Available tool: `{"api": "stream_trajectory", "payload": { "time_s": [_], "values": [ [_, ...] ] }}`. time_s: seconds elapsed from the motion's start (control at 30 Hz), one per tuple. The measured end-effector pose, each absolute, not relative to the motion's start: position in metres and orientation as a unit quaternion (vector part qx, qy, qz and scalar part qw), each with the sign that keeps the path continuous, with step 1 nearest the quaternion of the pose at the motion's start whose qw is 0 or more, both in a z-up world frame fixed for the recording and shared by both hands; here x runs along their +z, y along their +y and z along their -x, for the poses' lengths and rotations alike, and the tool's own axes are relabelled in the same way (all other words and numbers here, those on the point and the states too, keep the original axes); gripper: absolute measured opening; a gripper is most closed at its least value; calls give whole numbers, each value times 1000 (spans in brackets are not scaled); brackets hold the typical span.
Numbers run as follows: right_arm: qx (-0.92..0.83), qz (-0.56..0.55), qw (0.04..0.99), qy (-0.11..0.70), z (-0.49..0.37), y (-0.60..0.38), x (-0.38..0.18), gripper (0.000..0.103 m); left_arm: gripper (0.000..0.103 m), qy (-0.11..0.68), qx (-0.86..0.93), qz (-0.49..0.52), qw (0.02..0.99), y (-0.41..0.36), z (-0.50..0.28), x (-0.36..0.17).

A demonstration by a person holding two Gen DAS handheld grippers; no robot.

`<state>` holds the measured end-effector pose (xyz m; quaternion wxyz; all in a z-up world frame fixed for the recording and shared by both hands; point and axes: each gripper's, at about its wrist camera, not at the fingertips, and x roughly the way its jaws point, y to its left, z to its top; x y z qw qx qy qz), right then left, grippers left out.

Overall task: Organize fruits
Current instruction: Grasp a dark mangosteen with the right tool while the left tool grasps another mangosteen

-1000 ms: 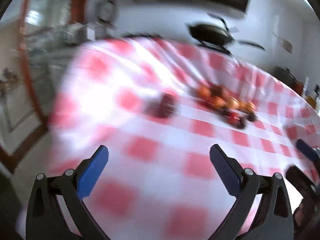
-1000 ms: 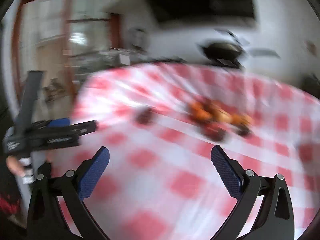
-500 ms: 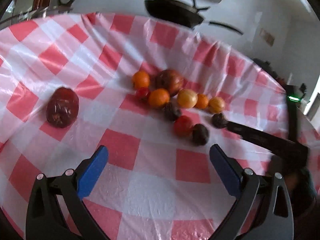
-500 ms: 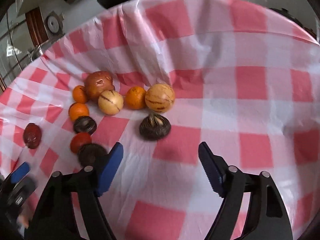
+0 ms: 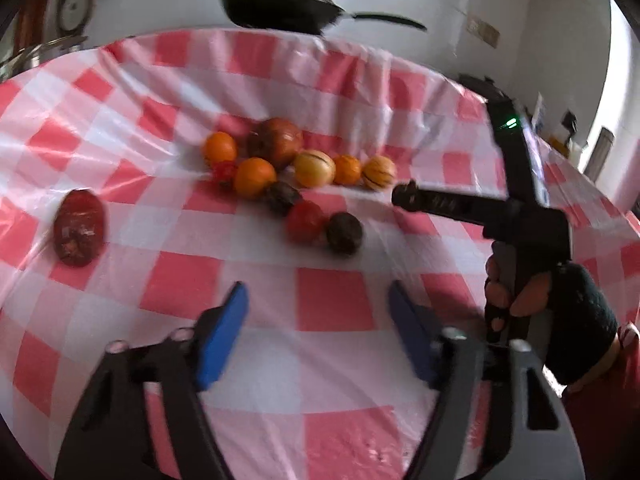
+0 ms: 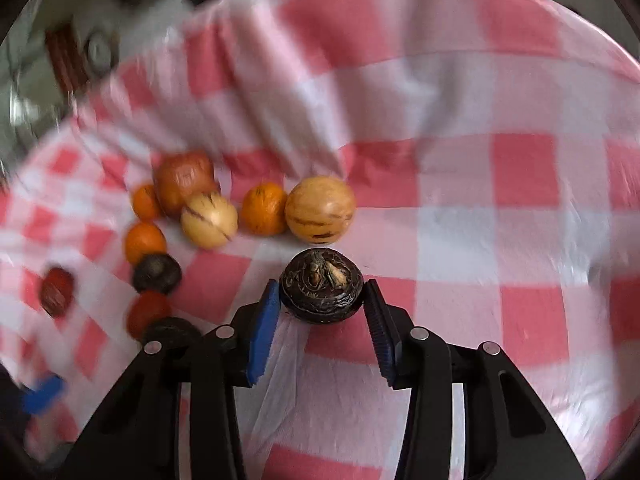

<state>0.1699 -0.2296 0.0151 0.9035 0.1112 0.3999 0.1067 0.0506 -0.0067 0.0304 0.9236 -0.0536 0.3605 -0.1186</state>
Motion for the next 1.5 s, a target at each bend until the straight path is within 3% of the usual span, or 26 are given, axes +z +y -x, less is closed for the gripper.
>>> {"api": "stream_trajectory", "payload": {
  "time_s": [0.13, 0.3, 0.63, 0.93, 1.3, 1.5],
  "values": [
    [96, -171, 900, 390, -169, -254, 13, 43, 50, 410, -123, 38, 903, -32, -73, 23],
    [99, -186, 901, 379, -167, -260, 15, 43, 43, 454, -91, 25, 886, -51, -110, 7],
    [115, -188, 901, 374, -169, -258, 14, 43, 40, 449, -45, -17, 892, -78, -155, 3],
    [123, -206, 896, 373, -168, -263, 9, 43, 39, 377, -81, 34, 922, -42, -106, 32],
    [124, -203, 895, 377, -170, -261, 9, 43, 39, 345, -53, 0, 937, -45, -83, 32],
    [110, -183, 902, 376, -168, -255, 12, 43, 39, 338, -33, 29, 940, -19, -56, 34]
  ]
}}
